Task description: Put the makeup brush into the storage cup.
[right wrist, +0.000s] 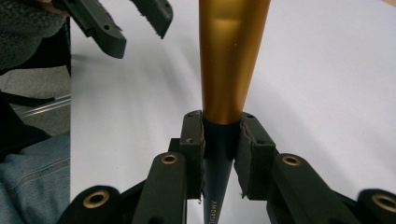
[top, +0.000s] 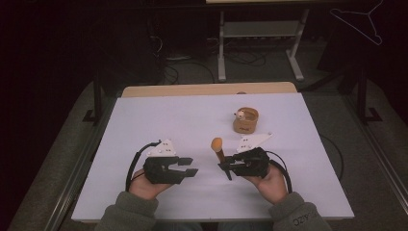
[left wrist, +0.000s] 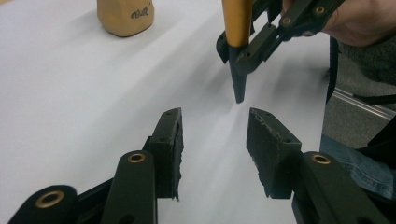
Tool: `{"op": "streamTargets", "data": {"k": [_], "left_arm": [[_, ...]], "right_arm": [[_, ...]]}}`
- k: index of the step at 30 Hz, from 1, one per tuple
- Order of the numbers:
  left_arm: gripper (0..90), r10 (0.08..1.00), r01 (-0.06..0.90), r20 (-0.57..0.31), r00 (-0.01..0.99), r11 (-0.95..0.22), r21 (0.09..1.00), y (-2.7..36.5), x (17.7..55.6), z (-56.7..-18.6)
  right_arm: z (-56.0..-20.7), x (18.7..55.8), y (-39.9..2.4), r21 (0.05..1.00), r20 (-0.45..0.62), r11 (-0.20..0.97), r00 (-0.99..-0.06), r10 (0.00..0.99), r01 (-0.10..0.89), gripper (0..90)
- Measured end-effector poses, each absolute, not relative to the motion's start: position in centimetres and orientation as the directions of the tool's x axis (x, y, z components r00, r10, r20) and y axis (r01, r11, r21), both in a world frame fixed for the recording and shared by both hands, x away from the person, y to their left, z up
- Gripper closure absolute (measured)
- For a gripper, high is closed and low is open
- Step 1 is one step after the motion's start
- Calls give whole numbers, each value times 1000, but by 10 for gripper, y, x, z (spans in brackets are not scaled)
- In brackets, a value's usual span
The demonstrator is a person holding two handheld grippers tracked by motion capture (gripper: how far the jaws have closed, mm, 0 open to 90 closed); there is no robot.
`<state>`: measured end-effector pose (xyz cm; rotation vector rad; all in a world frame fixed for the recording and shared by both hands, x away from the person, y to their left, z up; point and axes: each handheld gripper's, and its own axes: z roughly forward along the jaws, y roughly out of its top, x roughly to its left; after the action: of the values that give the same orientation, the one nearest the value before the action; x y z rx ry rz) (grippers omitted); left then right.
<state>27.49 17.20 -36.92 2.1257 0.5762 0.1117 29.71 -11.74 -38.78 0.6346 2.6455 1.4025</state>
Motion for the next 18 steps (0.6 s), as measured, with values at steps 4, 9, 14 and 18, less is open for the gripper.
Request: {"op": "streamTargets", "data": {"k": [4,9,14,18], "left_arm": [[558,446,362,-132,885,-483,798,172,275,-371],[556,446,362,-127,886,-493,791,172,276,-373],[555,452,366,-127,883,-493,789,172,276,-374],[551,458,368,-124,880,-494,788,173,276,-375]], "right_arm": [[-388,299,-121,810,118,489,-907,404,323,732],[-387,302,-127,812,121,479,-899,420,333,732],[-386,304,-132,815,121,470,-893,433,339,732],[-386,306,-136,817,124,462,-887,445,345,732]]}}
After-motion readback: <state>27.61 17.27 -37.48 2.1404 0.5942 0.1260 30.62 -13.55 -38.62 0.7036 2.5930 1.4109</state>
